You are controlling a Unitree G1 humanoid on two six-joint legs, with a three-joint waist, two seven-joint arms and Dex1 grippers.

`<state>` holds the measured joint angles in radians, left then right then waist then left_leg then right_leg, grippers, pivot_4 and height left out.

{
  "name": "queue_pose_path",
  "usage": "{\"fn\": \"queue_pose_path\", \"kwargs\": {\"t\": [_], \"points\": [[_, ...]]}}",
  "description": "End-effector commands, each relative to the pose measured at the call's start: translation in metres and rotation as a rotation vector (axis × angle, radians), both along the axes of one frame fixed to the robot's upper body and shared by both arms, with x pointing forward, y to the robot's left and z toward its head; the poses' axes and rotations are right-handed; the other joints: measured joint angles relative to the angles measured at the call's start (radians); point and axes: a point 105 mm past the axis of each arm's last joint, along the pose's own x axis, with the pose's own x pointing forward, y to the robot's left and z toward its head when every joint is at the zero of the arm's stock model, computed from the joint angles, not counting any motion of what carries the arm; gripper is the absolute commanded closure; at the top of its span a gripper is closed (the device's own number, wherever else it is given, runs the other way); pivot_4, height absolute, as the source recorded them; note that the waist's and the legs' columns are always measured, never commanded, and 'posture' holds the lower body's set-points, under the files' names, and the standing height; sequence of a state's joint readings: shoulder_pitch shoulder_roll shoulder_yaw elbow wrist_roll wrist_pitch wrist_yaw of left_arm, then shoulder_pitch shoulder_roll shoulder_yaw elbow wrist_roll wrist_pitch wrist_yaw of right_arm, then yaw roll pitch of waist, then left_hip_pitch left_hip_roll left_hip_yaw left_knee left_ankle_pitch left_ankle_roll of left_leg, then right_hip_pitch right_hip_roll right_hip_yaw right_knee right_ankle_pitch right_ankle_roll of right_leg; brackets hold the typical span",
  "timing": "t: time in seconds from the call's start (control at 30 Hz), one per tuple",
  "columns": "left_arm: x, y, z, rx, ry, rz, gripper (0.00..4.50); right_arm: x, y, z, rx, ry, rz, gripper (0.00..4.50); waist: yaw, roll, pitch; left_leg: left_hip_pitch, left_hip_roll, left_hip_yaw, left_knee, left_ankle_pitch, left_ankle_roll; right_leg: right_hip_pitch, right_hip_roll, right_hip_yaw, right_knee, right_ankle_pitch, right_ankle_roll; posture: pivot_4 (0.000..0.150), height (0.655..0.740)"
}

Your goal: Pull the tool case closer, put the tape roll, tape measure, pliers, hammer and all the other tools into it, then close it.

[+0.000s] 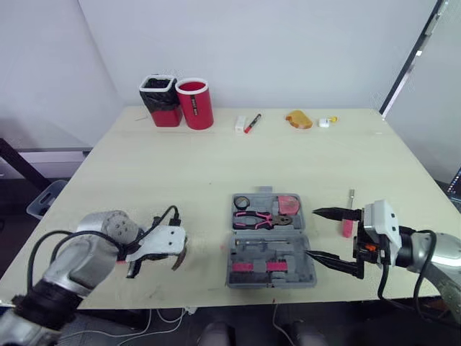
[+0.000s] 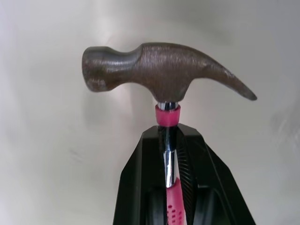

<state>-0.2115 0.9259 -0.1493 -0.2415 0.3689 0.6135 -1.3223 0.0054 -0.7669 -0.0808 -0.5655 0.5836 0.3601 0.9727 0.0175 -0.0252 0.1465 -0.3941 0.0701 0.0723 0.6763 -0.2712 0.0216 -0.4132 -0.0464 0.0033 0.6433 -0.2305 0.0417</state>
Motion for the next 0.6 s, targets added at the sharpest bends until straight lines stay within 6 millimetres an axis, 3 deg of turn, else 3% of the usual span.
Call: {"fn": "queue_pose_path", "kwargs": {"t": [0.03, 0.13, 0.27, 0.6], "points": [[-0.002, -0.022, 0.014, -0.225, 0.03, 0.288, 4.46, -0.001, -0.002, 0.01, -0.003, -0.058, 0.019, 0.0, 0.001, 0.0, 0.0, 0.0, -0.001, 0.0, 0.0, 0.0, 0.0, 0.0, 0.0, 0.0, 0.0, 0.0, 0.0, 0.15, 0.74], [0.0, -0.035, 0.028, -0.359, 0.086, 0.516, 4.46, -0.005, -0.002, 0.009, -0.015, -0.06, 0.036, 0.0, -0.002, -0.002, 0.0, -0.002, -0.001, -0.002, 0.002, 0.0, 0.0, 0.0, 0.001, 0.001, 0.0, 0.0, 0.001, 0.15, 0.74], [0.021, -0.043, 0.039, -0.541, 0.074, 0.671, 4.46, -0.007, -0.002, 0.008, -0.018, -0.061, 0.038, 0.0, -0.004, -0.002, 0.0, -0.002, -0.001, -0.005, 0.002, 0.0, 0.0, 0.0, 0.006, 0.006, 0.001, 0.002, 0.003, 0.15, 0.74], [0.047, -0.047, 0.021, -0.602, 0.025, 0.874, 4.46, -0.009, -0.004, 0.006, -0.019, -0.066, 0.02, 0.0, -0.006, -0.004, 0.0, -0.003, -0.001, -0.008, 0.003, 0.0, 0.0, 0.001, 0.014, 0.016, 0.001, 0.004, 0.0, 0.15, 0.74]]}}
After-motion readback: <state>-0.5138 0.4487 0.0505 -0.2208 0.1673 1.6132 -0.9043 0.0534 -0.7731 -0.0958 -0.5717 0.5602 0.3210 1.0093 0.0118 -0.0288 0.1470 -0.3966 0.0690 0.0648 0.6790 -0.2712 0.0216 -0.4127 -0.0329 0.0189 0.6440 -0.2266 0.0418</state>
